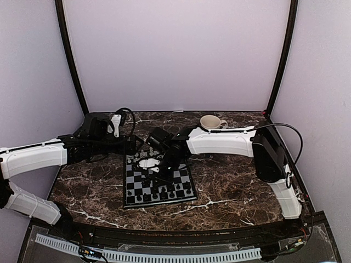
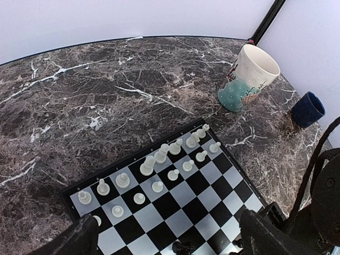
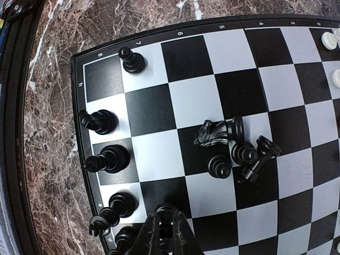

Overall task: Set up the chess pieces on the board
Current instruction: Place the pawn at f7.

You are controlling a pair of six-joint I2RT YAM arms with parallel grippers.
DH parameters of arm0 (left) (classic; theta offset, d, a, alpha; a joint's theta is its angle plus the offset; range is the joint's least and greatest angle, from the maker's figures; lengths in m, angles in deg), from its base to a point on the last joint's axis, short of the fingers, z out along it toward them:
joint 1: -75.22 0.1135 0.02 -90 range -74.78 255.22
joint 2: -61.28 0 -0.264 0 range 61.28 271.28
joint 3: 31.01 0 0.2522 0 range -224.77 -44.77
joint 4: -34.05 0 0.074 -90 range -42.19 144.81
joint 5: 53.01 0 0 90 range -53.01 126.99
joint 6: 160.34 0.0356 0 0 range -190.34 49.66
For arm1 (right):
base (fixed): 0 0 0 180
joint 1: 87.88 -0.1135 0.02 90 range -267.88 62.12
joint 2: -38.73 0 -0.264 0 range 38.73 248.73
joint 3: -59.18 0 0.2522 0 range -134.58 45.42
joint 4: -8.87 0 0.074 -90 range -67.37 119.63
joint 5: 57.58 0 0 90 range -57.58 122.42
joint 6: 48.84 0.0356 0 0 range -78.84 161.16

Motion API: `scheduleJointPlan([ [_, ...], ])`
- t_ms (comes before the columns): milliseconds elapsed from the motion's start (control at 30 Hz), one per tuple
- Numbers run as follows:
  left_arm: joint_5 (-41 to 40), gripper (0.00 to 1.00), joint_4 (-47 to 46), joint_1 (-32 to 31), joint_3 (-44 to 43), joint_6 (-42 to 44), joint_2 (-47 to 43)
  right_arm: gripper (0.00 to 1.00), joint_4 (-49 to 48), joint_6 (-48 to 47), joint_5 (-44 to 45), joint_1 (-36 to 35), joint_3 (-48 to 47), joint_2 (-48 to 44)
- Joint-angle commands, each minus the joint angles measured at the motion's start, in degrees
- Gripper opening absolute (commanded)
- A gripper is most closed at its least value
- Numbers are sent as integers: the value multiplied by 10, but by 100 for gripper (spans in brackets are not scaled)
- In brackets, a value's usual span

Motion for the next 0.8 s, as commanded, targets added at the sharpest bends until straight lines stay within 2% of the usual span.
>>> scheduleJointPlan([
  [0, -4, 95, 14, 18, 7, -2, -13, 11, 11, -6, -5, -8, -26, 16],
  [233, -2, 94, 15, 20, 10, -2, -15, 12, 16, -4, 3, -12, -37, 27],
  [767, -1, 94, 22, 22, 10, -5, -9, 22, 19, 5, -8, -13, -42, 18],
])
